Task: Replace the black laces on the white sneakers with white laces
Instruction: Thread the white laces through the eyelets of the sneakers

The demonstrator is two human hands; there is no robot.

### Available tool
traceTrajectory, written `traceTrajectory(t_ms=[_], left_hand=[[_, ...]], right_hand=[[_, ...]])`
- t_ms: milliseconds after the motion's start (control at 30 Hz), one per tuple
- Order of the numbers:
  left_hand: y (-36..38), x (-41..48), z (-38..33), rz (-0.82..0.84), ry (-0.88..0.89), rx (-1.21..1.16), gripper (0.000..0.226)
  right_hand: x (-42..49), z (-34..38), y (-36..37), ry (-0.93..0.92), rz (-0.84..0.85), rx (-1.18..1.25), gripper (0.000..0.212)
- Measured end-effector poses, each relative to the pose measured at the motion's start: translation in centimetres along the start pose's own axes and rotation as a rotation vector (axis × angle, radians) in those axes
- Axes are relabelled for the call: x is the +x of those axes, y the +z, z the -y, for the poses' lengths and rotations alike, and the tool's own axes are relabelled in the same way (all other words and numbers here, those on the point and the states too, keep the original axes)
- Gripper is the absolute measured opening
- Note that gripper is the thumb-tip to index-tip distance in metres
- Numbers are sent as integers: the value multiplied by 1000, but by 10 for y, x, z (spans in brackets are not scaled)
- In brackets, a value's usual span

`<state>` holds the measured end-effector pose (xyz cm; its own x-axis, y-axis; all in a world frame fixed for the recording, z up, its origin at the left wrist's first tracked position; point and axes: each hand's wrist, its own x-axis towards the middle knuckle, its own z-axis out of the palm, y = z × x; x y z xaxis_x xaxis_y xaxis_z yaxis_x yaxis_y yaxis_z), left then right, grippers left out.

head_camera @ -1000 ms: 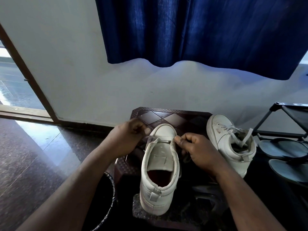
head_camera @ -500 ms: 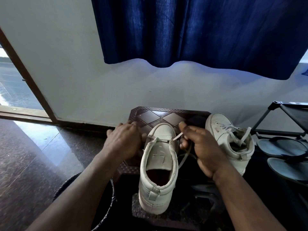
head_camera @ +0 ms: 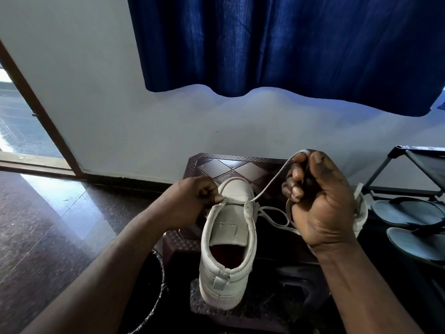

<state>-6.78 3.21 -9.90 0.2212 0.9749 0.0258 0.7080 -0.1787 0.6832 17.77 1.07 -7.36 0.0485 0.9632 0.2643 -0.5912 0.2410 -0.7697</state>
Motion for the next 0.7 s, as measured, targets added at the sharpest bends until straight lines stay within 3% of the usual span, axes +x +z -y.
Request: traceTrajectory(t_ms=[100,200,233,400,700], left_hand=[[-5,1,8,-13,-123,196,24],[-18,-3,16,-120,-334,509,26],[-20,-3,17,-135,-339,508,26],[-7,-5,13,-31,-61,-4,15],[-2,-3,3,-83,180,47,18]], right_hand=[[-1,-4,1,11,-24,-23,51],[-2,-3,0,12,-57,-30,34],[-1,-2,0,17,-63,-36,26],[1,-5,1,28,-75,-84,16],[0,-17,4,114,-141,-209,14]])
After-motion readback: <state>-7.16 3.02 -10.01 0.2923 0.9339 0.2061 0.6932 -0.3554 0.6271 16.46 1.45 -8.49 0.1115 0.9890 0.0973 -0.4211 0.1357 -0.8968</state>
